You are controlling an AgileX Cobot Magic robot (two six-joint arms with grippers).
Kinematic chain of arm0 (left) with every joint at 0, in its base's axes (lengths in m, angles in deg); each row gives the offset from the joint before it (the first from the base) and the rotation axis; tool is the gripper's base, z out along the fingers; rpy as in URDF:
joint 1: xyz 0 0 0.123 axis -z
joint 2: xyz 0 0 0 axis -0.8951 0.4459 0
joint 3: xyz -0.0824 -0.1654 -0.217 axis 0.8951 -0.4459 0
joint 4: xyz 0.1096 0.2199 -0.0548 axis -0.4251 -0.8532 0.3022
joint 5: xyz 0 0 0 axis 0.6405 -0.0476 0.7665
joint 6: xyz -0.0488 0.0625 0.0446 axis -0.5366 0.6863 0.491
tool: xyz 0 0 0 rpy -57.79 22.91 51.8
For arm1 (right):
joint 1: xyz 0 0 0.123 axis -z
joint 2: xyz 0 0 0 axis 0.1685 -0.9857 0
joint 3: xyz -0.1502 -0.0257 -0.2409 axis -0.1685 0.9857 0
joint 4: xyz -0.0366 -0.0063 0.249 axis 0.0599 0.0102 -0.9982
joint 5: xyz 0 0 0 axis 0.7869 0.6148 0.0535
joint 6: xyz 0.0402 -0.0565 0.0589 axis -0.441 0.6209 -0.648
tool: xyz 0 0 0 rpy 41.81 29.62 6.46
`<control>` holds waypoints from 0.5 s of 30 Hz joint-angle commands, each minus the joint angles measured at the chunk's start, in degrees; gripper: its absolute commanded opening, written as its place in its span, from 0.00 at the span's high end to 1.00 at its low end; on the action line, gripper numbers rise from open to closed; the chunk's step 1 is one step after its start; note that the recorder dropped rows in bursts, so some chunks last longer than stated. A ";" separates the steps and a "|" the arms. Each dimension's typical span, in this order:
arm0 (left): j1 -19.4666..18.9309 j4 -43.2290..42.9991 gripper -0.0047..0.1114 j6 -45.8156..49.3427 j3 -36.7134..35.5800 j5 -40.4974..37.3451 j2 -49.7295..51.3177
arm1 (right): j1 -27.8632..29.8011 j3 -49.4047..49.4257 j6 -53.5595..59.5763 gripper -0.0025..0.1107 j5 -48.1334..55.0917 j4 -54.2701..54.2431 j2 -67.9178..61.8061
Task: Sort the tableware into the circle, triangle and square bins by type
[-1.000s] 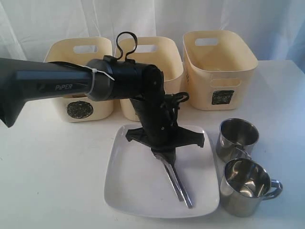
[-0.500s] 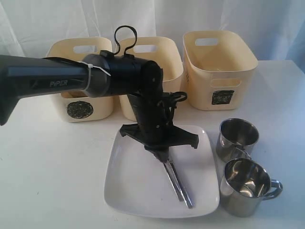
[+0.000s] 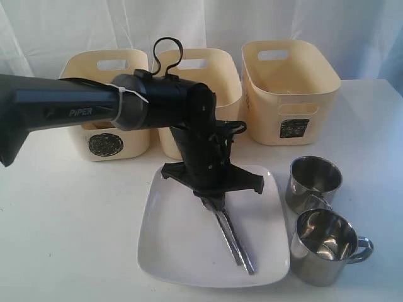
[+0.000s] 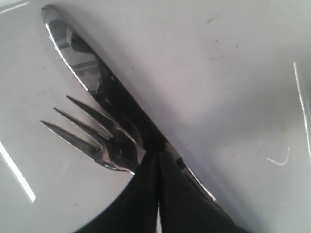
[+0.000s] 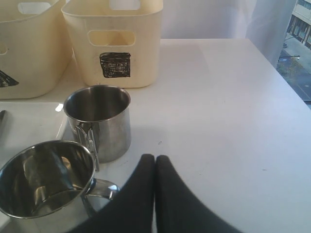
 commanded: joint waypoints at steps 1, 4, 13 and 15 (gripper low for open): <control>0.03 -0.05 0.96 -0.57 -0.26 -0.91 0.73 | -0.05 0.30 0.21 0.98 -0.79 0.00 0.32; 0.03 -0.05 0.96 -0.57 -0.26 -1.57 1.07 | -0.05 0.30 0.21 0.98 -0.79 0.00 0.32; 0.03 -3.04 0.96 -0.57 -0.26 -7.81 1.06 | -0.05 0.30 0.21 0.98 -0.79 0.00 0.32; 0.03 -4.18 0.96 -0.57 -0.26 -9.19 1.06 | -0.05 0.30 0.21 0.98 -0.79 0.00 0.32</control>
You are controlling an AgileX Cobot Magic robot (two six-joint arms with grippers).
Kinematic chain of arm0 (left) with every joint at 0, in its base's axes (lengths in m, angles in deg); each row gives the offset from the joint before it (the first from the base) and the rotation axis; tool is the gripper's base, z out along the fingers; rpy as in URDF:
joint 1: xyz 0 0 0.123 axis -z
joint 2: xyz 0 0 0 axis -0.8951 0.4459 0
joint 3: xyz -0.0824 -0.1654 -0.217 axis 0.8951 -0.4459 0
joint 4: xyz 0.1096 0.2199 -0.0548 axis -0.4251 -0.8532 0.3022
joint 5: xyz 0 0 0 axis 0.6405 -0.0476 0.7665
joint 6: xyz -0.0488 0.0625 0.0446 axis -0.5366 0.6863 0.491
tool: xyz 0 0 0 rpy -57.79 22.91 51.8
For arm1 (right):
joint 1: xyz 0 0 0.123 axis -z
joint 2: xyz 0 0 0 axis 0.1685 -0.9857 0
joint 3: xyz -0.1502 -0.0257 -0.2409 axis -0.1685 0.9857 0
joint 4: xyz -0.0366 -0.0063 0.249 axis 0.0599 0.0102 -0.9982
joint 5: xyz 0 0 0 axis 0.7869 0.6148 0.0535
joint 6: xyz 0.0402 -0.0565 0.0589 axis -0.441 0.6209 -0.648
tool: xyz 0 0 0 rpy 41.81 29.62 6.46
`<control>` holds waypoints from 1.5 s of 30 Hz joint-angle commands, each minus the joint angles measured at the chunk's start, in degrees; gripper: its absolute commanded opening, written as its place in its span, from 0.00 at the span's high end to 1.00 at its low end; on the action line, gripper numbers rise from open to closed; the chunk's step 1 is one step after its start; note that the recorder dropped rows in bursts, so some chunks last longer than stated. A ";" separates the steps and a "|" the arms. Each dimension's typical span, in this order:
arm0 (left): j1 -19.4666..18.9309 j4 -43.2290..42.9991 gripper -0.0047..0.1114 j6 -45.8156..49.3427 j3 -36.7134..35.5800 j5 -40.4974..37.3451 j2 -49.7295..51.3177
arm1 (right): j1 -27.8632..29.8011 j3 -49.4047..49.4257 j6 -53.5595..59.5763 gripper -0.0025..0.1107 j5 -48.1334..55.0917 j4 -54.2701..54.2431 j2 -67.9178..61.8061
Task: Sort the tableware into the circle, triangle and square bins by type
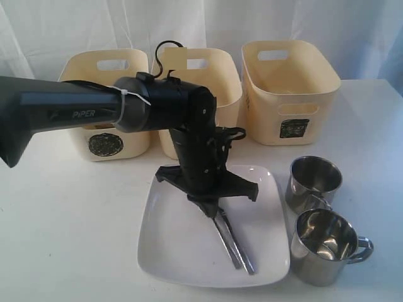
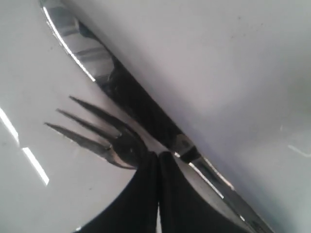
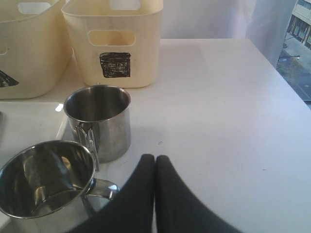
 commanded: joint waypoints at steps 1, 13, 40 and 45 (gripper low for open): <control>0.03 -2.49 0.96 -0.57 -0.37 -5.99 0.29 | -0.05 0.30 0.21 0.98 -0.79 0.00 0.32; 0.03 -2.47 0.96 0.58 -0.37 -1.80 -4.10 | -0.05 0.30 0.21 0.98 -0.79 0.00 0.32; 0.03 -1.32 0.96 -0.16 -0.37 0.01 -0.02 | -0.05 0.30 0.21 0.98 -0.79 0.00 0.32; 0.03 0.03 0.96 1.58 -0.37 -1.36 -0.02 | -0.05 0.30 0.21 0.98 -0.79 0.00 0.32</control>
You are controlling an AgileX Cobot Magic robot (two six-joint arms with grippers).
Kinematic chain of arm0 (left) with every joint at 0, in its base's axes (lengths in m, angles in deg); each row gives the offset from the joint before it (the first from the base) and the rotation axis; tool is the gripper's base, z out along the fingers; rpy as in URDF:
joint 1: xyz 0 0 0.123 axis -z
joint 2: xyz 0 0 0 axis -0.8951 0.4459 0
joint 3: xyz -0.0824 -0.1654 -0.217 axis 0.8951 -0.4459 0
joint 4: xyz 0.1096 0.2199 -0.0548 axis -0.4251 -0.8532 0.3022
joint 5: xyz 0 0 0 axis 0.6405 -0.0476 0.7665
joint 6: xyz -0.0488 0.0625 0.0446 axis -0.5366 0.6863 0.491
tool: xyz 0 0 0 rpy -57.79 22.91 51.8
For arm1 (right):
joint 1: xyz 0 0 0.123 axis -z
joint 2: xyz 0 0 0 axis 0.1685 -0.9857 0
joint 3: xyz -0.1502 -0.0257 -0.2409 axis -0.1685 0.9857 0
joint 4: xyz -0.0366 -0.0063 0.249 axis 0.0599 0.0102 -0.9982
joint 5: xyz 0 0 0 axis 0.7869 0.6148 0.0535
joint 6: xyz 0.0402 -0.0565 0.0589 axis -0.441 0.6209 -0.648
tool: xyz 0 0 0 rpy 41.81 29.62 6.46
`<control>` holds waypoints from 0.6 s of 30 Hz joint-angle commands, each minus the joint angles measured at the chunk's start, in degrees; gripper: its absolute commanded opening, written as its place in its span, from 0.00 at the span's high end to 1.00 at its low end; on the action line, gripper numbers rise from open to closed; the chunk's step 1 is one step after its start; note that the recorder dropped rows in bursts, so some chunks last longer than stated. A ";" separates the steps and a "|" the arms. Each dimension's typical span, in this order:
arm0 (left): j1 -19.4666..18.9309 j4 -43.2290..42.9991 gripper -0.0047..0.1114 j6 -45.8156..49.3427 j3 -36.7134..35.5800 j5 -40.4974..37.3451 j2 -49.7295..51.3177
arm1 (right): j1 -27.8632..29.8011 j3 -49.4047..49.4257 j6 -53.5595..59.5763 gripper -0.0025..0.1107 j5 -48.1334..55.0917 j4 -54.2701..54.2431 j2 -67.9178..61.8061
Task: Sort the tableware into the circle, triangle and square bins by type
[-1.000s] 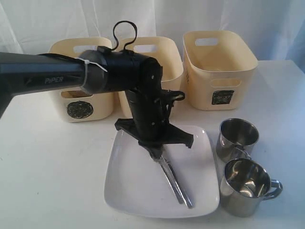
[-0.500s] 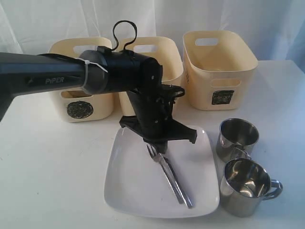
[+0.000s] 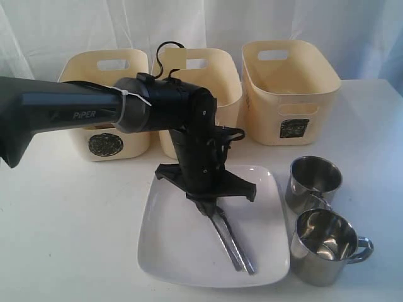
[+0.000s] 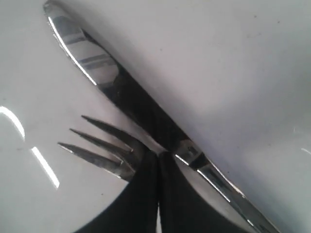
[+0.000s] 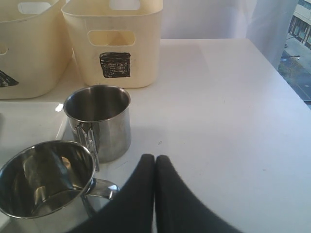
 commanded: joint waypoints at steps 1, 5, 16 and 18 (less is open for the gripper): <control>0.03 2.52 0.96 1.82 -0.37 -2.29 -0.05 | -0.05 0.30 0.21 0.98 -0.79 0.00 0.32; 0.03 0.80 0.96 1.81 -0.37 -6.06 -0.05 | -0.05 0.30 0.21 0.98 -0.79 0.00 0.32; 0.03 -2.30 0.96 11.06 -0.37 -6.56 -2.51 | -0.05 0.30 0.21 0.98 -0.79 0.00 0.32; 0.03 -2.05 0.96 18.09 -0.37 -7.12 -3.35 | -0.05 0.30 0.21 0.98 -0.79 0.00 0.32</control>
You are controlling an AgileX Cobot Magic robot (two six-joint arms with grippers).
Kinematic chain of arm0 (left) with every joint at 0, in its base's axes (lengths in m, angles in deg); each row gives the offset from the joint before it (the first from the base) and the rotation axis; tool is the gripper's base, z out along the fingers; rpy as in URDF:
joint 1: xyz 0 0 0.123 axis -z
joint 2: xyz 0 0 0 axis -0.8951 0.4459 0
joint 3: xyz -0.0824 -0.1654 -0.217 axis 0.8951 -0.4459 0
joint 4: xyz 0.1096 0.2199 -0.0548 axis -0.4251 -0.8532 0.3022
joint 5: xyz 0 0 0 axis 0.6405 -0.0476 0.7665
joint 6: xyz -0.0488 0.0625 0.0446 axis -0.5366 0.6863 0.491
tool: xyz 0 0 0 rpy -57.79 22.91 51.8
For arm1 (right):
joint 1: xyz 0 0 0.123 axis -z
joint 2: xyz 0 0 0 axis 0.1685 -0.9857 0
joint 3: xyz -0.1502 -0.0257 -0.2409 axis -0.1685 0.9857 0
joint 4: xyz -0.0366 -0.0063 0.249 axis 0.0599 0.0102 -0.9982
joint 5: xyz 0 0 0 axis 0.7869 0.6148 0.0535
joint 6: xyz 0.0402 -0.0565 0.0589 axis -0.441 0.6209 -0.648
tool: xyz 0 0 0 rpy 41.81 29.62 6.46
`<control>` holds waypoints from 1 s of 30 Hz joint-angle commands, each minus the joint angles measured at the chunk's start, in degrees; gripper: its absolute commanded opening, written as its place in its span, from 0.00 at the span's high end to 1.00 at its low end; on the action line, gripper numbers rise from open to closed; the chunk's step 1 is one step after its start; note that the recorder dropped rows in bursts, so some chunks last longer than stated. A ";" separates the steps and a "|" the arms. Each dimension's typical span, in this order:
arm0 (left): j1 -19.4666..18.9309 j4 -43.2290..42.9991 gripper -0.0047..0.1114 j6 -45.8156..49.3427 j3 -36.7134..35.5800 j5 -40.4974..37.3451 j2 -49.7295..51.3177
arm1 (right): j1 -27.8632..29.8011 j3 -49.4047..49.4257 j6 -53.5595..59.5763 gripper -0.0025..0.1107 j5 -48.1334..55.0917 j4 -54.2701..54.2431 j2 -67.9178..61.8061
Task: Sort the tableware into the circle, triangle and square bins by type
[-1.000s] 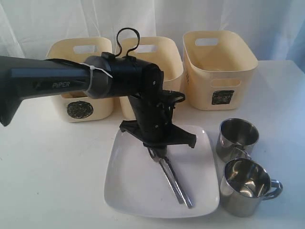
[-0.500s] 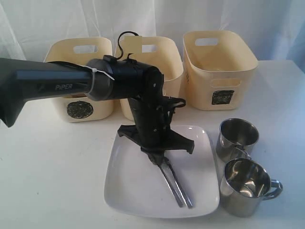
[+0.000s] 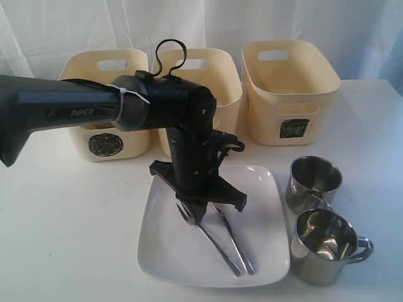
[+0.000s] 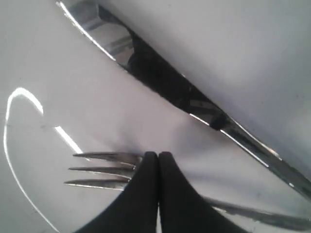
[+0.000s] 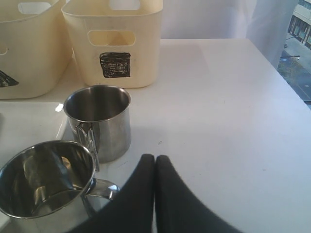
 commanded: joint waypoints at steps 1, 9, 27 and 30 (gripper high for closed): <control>0.03 0.39 0.96 14.40 -0.37 -2.42 -2.88 | -0.05 0.30 0.21 0.98 -0.79 0.00 0.32; 0.03 7.20 0.96 34.34 -0.37 -9.80 -3.98 | -0.05 0.30 0.21 0.98 -0.79 0.00 0.32; 0.03 13.28 0.96 53.80 -0.37 -14.70 -3.98 | -0.05 0.30 0.21 0.98 -0.79 0.00 0.32; 0.03 12.81 0.96 53.80 -0.37 -14.98 -3.98 | -0.05 0.30 0.21 0.98 -0.79 0.00 0.32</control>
